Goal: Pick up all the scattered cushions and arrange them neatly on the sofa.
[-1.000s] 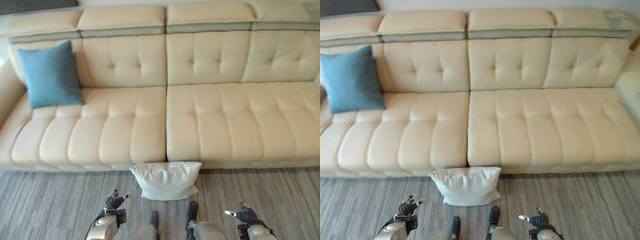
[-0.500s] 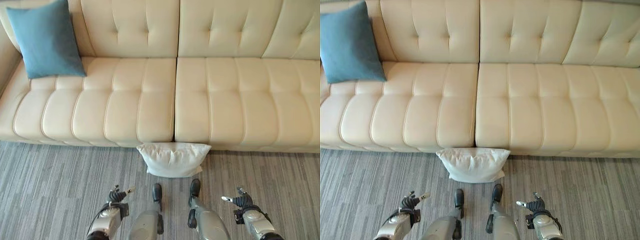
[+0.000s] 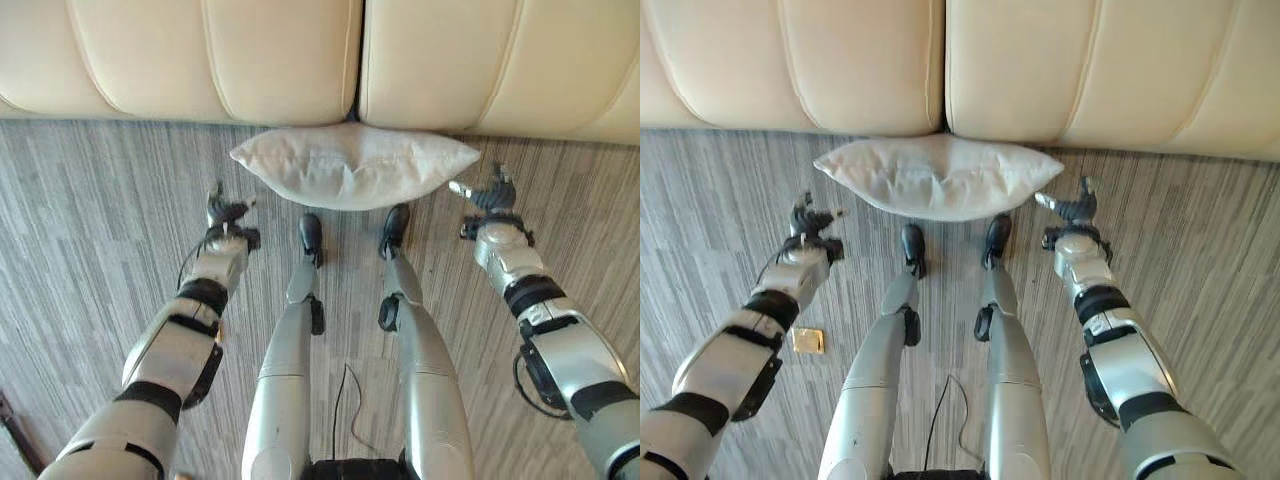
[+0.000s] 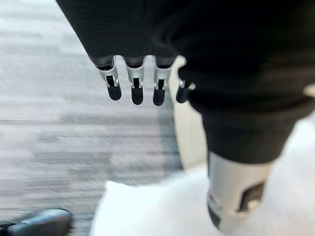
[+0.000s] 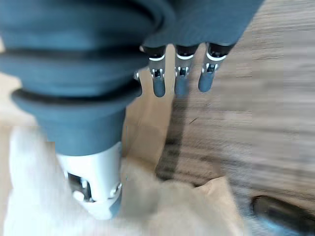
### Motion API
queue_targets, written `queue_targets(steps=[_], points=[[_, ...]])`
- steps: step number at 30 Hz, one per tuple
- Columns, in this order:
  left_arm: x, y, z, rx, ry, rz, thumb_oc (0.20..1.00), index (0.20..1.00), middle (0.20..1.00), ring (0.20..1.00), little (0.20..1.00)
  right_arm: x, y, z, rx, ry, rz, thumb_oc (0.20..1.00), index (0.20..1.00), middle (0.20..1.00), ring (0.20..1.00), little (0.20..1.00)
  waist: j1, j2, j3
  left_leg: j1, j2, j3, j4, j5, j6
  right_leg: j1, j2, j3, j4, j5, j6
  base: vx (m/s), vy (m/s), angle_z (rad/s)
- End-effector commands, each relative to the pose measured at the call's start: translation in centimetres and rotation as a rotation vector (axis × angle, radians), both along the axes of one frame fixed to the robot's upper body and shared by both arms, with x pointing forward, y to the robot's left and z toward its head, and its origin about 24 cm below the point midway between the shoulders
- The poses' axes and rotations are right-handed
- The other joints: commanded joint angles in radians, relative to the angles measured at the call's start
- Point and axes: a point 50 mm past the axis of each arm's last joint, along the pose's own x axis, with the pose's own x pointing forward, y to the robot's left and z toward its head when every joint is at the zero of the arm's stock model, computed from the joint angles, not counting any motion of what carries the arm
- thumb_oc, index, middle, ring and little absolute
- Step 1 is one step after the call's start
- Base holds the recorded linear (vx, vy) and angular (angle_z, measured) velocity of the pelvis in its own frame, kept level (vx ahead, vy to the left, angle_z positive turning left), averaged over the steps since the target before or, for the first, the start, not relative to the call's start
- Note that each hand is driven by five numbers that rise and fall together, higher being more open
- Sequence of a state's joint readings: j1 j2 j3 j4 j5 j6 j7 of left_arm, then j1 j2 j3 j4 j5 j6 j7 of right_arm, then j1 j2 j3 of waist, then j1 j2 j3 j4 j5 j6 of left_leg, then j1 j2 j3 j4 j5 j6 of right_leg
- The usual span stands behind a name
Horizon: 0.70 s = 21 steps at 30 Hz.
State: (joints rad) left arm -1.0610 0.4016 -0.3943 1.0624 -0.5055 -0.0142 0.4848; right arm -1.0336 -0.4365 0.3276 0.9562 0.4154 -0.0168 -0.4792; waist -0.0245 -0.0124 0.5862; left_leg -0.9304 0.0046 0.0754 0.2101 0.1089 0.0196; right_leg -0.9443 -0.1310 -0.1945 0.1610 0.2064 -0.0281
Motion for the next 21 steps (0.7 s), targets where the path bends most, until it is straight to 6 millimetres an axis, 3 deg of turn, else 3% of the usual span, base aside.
queue_targets(steps=[1,2,3,4,5,6,7,8,9,10,15,18,20,21], points=[[0.2,-0.7,1.7,-0.008,-0.073,0.002,1.0,1.0,1.0,1.0,1.0,0.1,1.4,1.6,-0.024,-0.095,0.028,1.0,1.0,1.0,1.0,1.0,-0.021,0.023,-0.066,-0.119,-0.01,-0.033,0.119,-0.103,-0.035,-0.127,-0.017,0.079,0.248,-0.271,0.068,0.03,-0.009,0.08],[0.3,-0.7,2.0,-0.008,-0.08,0.002,1.0,1.0,1.0,1.0,1.0,0.1,1.4,2.0,-0.024,-0.102,0.028,1.0,1.0,1.0,1.0,1.0,-0.021,0.023,-0.066,-0.135,-0.011,-0.032,0.127,-0.101,-0.034,-0.143,-0.018,0.08,0.256,-0.269,0.067,0.04,-0.006,0.13],[0.8,-3.1,4.4,0.022,-0.144,-0.072,1.0,1.0,1.0,1.0,1.0,0.5,3.2,3.9,-0.035,-0.156,0.074,1.0,1.0,1.0,1.0,1.0,-0.022,0.028,-0.066,-0.183,-0.015,-0.037,0.151,-0.106,-0.031,-0.196,-0.018,0.093,0.282,-0.278,0.065,0.03,0.005,0.15],[0.8,-3.1,4.6,0.021,-0.148,-0.071,1.0,1.0,1.0,1.0,1.0,0.5,3.2,4.1,-0.035,-0.16,0.074,1.0,1.0,1.0,1.0,1.0,-0.022,0.027,-0.066,-0.194,-0.016,-0.036,0.16,-0.108,-0.031,-0.207,-0.019,0.095,0.29,-0.279,0.065,0.06,-0.014,0.11],[0.8,-6.1,6.4,0.001,-0.224,-0.18,1.0,1.0,1.0,1.0,1.0,0.6,4.7,6.0,-0.016,-0.22,0.12,1.0,1.0,1.0,1.0,1.0,-0.021,0.035,-0.066,-0.235,-0.024,-0.039,0.178,-0.111,-0.028,-0.251,-0.019,0.104,0.313,-0.286,0.063,0.02,-0.015,0.07],[0.8,-6.1,6.6,0.001,-0.227,-0.18,1.0,1.0,1.0,1.0,1.0,0.6,4.7,6.1,-0.016,-0.223,0.12,1.0,1.0,1.0,1.0,1.0,-0.021,0.035,-0.066,-0.244,-0.024,-0.039,0.185,-0.112,-0.028,-0.259,-0.02,0.105,0.32,-0.288,0.063,0.05,-0.024,0.05],[0.3,-9.8,7.8,-0.039,-0.291,-0.304,0.856,0.856,0.856,0.856,0.856,0.5,6.2,7.5,0.037,-0.282,0.167,0.583,0.583,0.583,0.583,0.583,-0.023,0.04,-0.066,-0.262,-0.029,-0.04,0.201,-0.121,-0.026,-0.285,-0.015,0.114,0.344,-0.298,0.06,0.02,-0.006,0.06],[0.3,-9.8,8.1,-0.038,-0.297,-0.304,0.501,0.501,0.501,0.501,0.501,0.5,6.2,7.7,0.036,-0.288,0.167,0.219,0.219,0.219,0.219,0.219,-0.023,0.04,-0.066,-0.275,-0.03,-0.039,0.206,-0.118,-0.025,-0.299,-0.017,0.116,0.35,-0.296,0.06,0.04,-0.017,0.07],[-0.2,-11.7,8.5,-0.055,-0.33,-0.363,0.244,0.244,0.244,0.244,0.244,0.4,7.1,8.3,0.075,-0.319,0.197,0.2,0.2,0.2,0.2,0.2,-0.022,0.042,-0.066,-0.279,-0.033,-0.04,0.213,-0.123,-0.024,-0.306,-0.013,0.121,0.358,-0.301,0.059,0.02,-0.027,0.03],[-0.9,-14.4,9.1,-0.057,-0.363,-0.447,0.2,0.2,0.2,0.2,0.2,0.2,7.8,8.9,0.103,-0.355,0.217,0.2,0.2,0.2,0.2,0.2,-0.022,0.046,-0.066,-0.303,-0.037,-0.041,0.23,-0.123,-0.021,-0.332,-0.01,0.123,0.378,-0.305,0.053,0.03,-0.035,0.01],[-2.7,-18.1,9.5,-0.136,-0.43,-0.574,0.2,0.2,0.2,0.2,0.2,-0.5,9.5,9.7,0.302,-0.453,0.294,0.2,0.2,0.2,0.2,0.2,-0.021,0.05,-0.066,-0.303,-0.047,-0.044,0.251,-0.133,-0.014,-0.337,-0.003,0.133,0.401,-0.31,0.05,0.0,0.0,0.02],[-3.8,-19.3,8.3,-0.189,-0.435,-0.605,0.2,0.2,0.2,0.2,0.2,-1.3,10.4,8.7,0.408,-0.493,0.325,0.2,0.2,0.2,0.2,0.2,-0.023,0.048,-0.066,-0.252,-0.047,-0.042,0.214,-0.123,-0.02,-0.285,0.0,0.13,0.362,-0.297,0.054,-0.02,-0.007,-0.03],[-4.1,-18.9,6.9,-0.187,-0.42,-0.597,0.2,0.2,0.2,0.2,0.2,-1.8,11.0,7.2,0.425,-0.487,0.338,0.2,0.2,0.2,0.2,0.2,-0.027,0.041,-0.066,-0.195,-0.042,-0.038,0.178,-0.117,-0.026,-0.23,0.005,0.125,0.324,-0.287,0.057,-0.04,-0.011,-0.06],[-4.5,-18.2,5.9,-0.208,-0.42,-0.597,0.2,0.2,0.2,0.2,0.2,-2.3,11.5,5.1,0.445,-0.443,0.38,0.2,0.2,0.2,0.2,0.2,-0.031,0.032,-0.066,-0.133,-0.038,-0.031,0.147,-0.114,-0.034,-0.167,0.01,0.117,0.292,-0.279,0.062,-0.05,0.001,-0.08]])
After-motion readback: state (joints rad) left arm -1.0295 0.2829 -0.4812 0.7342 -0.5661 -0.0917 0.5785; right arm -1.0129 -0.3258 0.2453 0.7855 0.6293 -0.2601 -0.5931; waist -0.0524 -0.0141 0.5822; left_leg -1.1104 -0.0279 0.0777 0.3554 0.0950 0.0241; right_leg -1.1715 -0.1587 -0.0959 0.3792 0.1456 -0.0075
